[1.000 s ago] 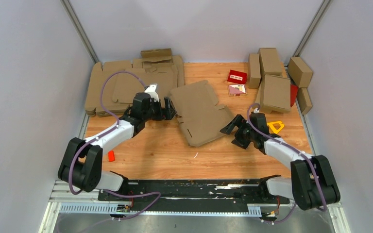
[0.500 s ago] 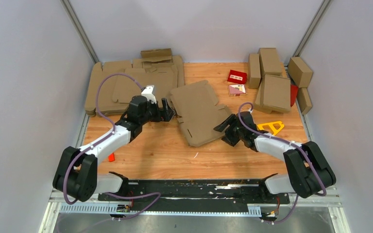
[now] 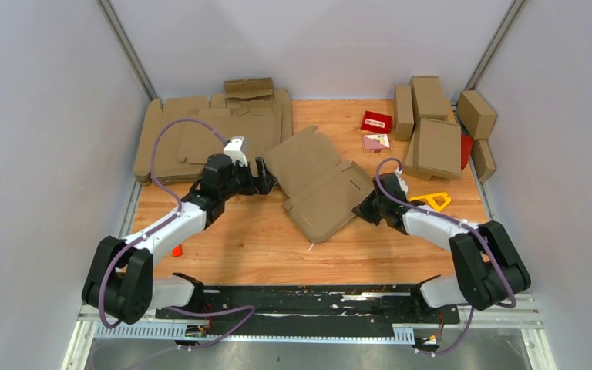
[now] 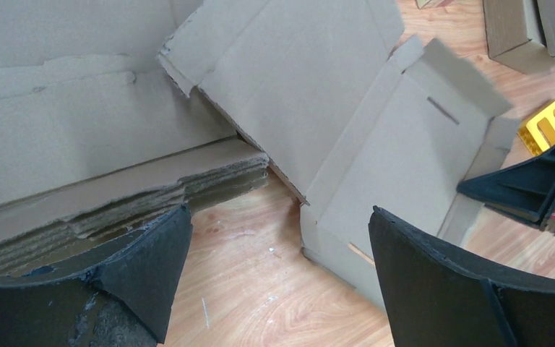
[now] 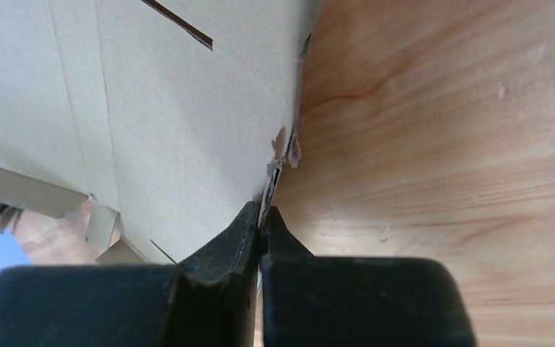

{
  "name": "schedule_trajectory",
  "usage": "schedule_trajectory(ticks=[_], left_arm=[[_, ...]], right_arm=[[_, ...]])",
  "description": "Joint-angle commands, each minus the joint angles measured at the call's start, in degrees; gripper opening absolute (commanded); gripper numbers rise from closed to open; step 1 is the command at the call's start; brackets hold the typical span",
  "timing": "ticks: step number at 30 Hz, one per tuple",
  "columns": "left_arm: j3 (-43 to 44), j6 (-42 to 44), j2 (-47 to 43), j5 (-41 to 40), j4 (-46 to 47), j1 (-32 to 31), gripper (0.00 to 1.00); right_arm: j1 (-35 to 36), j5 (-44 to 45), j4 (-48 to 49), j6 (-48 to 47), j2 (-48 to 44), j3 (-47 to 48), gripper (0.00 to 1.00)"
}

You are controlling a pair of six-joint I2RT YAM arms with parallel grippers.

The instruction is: Fold the paper box

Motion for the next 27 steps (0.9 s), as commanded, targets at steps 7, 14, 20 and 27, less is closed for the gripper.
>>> schedule_trajectory(ticks=[7, 14, 20, 27], left_arm=[[-0.8, 0.0, -4.3, 0.6, 1.0, 0.2, 0.99], [-1.9, -0.8, -8.7, 2.1, -0.4, 0.2, 0.99], [-2.6, -1.6, -9.3, 5.5, 1.3, 0.1, 1.00], [-2.5, -6.9, -4.6, 21.0, 16.0, 0.2, 1.00]], right_arm=[[-1.4, 1.5, -11.8, -29.0, -10.2, 7.2, 0.00], [-2.5, 0.4, -17.5, -35.7, -22.4, 9.0, 0.00], [-2.5, 7.1, -25.3, -37.3, -30.7, 17.0, 0.00], [-2.5, 2.0, -27.6, -40.4, -36.4, 23.3, 0.01]])
